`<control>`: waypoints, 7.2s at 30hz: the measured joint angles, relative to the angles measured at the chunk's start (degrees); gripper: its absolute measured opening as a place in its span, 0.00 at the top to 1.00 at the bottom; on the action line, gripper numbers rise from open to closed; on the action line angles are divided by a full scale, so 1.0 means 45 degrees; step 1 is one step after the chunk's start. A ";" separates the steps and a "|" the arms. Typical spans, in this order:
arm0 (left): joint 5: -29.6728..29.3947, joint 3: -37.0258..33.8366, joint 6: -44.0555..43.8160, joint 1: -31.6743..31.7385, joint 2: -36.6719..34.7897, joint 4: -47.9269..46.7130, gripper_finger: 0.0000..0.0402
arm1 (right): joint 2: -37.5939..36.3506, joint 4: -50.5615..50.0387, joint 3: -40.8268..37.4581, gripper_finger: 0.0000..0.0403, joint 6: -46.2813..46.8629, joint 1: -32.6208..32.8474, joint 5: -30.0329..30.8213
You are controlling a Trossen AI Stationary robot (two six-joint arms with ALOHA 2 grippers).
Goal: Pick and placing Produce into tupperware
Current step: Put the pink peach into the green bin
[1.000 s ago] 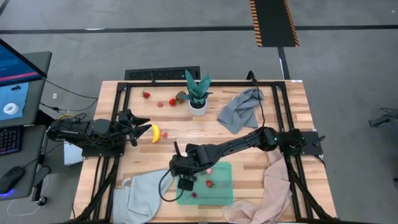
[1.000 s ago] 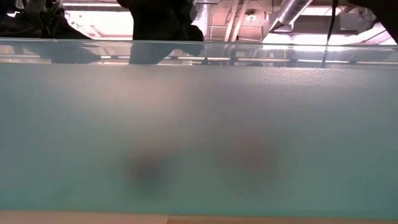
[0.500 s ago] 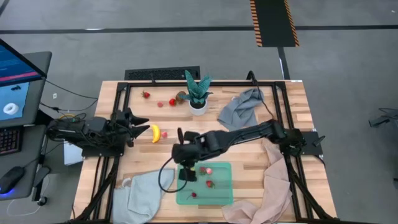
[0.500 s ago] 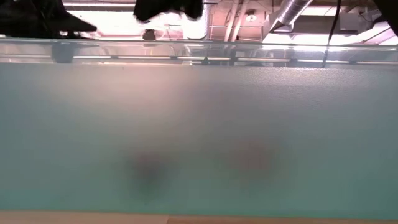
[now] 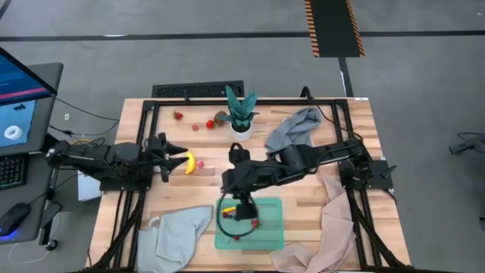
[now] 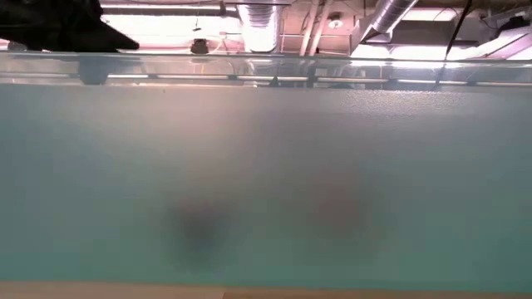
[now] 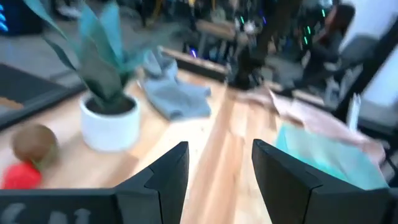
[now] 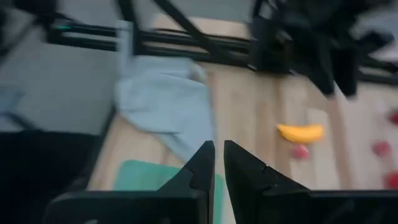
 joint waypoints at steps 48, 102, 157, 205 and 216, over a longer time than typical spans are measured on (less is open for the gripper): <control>0.4255 0.2698 0.0297 0.5341 0.9821 -0.2258 0.58 | -1.3868 1.4939 -2.1429 0.85 0.0418 -0.1947 -0.2358; 0.3342 0.3227 -0.0232 0.4139 1.2932 -0.2110 0.37 | -1.3857 1.6466 -2.3558 0.85 0.1013 -0.1816 -0.2405; 0.7312 0.3242 -0.2898 0.0850 1.3951 0.8956 0.70 | -1.3857 1.6458 -2.3557 0.85 0.1096 -0.1248 -0.2352; 0.1890 0.5131 -0.2430 -0.3627 1.6817 0.7366 0.68 | -1.3852 1.6171 -2.3547 0.85 0.1106 -0.1248 -0.2313; 0.2421 0.5131 -0.2393 -0.3526 1.6812 0.7731 0.43 | -1.3852 1.6171 -2.3547 0.85 0.1111 -0.1248 -0.2313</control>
